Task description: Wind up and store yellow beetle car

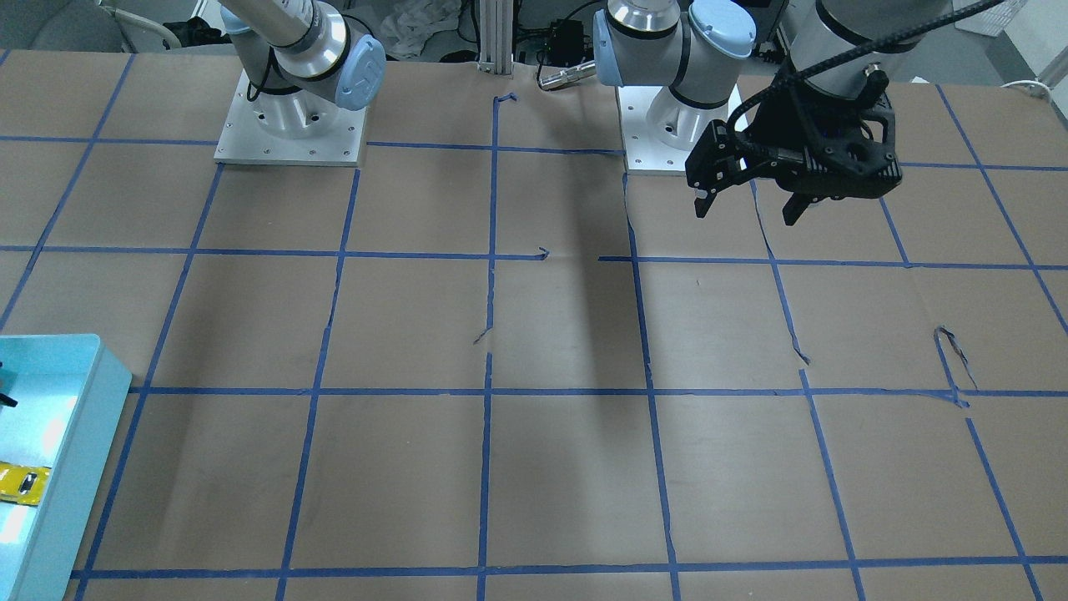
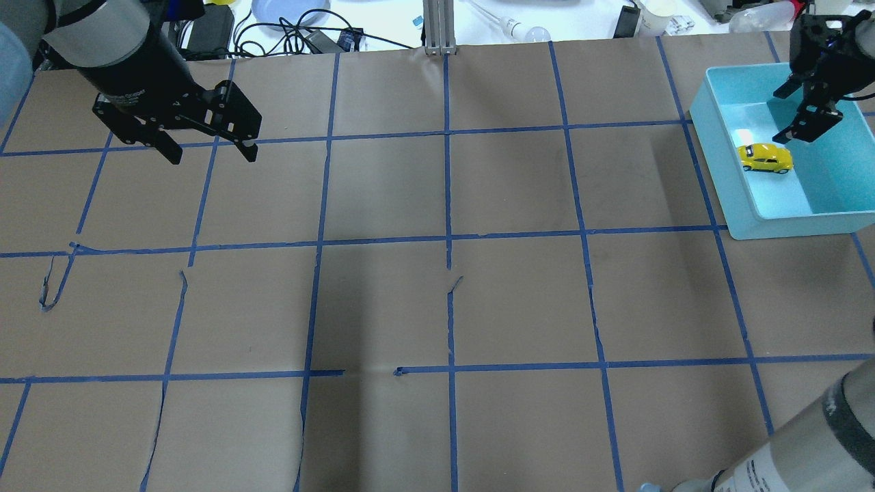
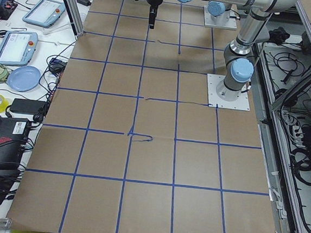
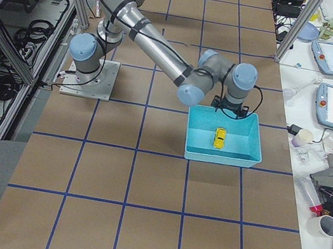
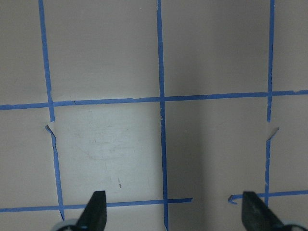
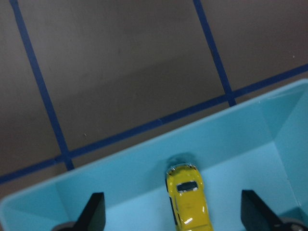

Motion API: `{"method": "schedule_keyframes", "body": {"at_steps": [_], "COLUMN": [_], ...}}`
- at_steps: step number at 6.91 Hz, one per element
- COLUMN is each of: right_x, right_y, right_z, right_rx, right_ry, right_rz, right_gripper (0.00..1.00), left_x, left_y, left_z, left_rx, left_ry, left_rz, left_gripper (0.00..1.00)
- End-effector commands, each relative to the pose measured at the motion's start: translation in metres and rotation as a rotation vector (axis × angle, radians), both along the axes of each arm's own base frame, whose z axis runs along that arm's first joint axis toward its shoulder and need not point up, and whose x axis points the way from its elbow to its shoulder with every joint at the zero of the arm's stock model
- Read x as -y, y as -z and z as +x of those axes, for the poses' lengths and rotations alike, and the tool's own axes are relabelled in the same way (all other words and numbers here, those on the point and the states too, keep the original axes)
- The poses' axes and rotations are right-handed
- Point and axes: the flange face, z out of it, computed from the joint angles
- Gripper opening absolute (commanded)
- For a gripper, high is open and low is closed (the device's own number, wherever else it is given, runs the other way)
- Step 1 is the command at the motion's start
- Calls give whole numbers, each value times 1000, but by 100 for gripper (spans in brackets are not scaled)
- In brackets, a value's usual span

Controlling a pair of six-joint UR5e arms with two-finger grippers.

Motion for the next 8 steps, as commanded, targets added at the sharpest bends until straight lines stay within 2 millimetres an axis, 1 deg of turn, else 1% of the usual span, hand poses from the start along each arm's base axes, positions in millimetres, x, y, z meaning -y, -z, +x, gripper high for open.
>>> {"method": "schedule_keyframes", "body": {"at_steps": [1,2,3,4,5,6,7,8], "right_x": [-26,-42,-53,-70,-84,-106,-116,-116], "right_y": [-87,-113,-123,-131,-137,-151,-158,-161], "right_z": [133,206,267,300,315,340,349,347], "right_rx": [-72,-106,-83,-47,-24,-33,-27,-23], "right_ry": [297,407,517,714,936,965,991,983], "right_rz": [42,22,11,49,97,97,95,86], "right_gripper": [100,100,100,100,100,100,100,100], "left_x": [-5,-7,-7,-7,-8,-8,-8,-8], "left_y": [-1,-6,-5,-7,-6,-7,-6,-7], "left_z": [0,1,1,2,2,2,2,3], "left_rx": [3,7,8,10,10,5,10,10], "left_ry": [18,50,52,51,51,51,51,49], "left_rz": [-8,-19,-17,-20,-19,-21,-19,-20], "left_gripper": [100,100,100,100,100,100,100,100]}}
